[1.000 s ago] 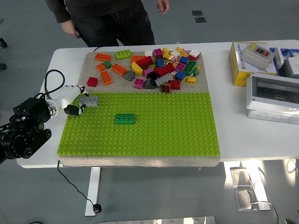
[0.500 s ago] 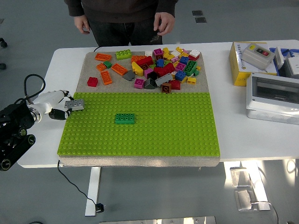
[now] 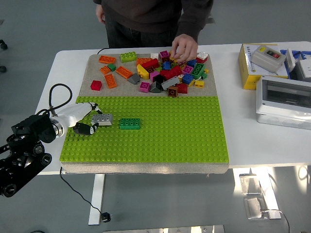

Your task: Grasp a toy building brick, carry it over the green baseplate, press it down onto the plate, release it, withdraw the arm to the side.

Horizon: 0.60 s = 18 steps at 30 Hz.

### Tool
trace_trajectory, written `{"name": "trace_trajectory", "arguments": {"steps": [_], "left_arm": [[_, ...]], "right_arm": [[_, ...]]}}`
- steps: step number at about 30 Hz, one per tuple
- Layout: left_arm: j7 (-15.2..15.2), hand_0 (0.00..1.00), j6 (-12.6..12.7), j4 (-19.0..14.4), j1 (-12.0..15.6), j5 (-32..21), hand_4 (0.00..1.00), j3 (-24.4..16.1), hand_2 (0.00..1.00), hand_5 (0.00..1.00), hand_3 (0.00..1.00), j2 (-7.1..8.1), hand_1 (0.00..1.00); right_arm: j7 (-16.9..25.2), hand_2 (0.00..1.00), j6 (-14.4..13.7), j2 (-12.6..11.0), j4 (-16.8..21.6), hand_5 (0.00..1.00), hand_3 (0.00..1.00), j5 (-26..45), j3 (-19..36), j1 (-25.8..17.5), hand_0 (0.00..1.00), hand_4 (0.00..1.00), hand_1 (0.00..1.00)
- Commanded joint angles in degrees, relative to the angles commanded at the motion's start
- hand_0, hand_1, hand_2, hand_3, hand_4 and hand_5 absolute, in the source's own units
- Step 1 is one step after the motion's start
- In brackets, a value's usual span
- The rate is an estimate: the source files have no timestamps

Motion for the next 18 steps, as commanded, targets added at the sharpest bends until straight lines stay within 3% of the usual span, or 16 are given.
{"name": "trace_trajectory", "arguments": {"steps": [8,18], "left_arm": [[-0.4,0.998,0.34,2.58,-0.56,0.62,0.445,0.38,0.955,0.183,0.52,-2.01,0.964],[-0.79,0.998,0.55,5.46,-1.14,0.85,0.443,1.24,0.955,0.184,0.514,-2.48,0.962]], "right_arm": [[0.15,0.626,0.0,0.06,0.0,0.998,0.762,0.14,-0.07,0.09,0.639,0.406,0.564],[0.07,0.625,0.14,0.12,0.0,0.998,0.761,-0.07,0.12,0.15,0.64,0.409,0.566]]}}
